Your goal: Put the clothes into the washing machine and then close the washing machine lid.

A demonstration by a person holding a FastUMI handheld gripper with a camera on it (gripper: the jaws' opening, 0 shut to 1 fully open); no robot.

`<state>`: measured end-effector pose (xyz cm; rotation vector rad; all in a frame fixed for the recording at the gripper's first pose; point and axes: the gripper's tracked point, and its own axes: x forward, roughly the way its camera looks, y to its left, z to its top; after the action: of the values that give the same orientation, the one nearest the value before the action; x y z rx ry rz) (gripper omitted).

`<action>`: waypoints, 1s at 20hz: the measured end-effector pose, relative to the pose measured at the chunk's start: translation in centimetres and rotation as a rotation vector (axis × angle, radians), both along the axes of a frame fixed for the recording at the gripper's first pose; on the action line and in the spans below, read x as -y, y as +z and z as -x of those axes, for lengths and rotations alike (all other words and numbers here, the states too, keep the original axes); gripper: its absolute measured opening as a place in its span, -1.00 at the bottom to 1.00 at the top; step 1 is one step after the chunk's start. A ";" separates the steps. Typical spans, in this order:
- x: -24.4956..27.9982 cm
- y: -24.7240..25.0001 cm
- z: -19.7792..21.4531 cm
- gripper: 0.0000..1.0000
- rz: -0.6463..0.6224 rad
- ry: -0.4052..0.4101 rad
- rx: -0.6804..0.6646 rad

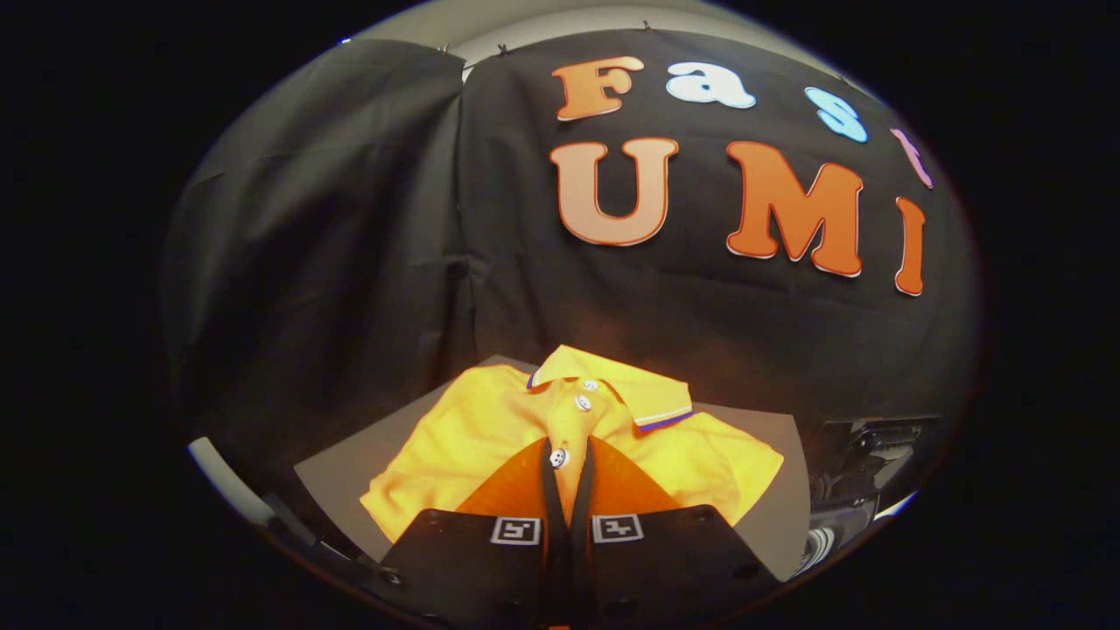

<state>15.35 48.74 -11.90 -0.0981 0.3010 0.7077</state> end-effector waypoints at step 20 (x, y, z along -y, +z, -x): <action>14.8 20.8 3.7 -0.84 -0.321 -0.183 0.324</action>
<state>11.61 33.96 8.94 0.1189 -0.1142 0.5398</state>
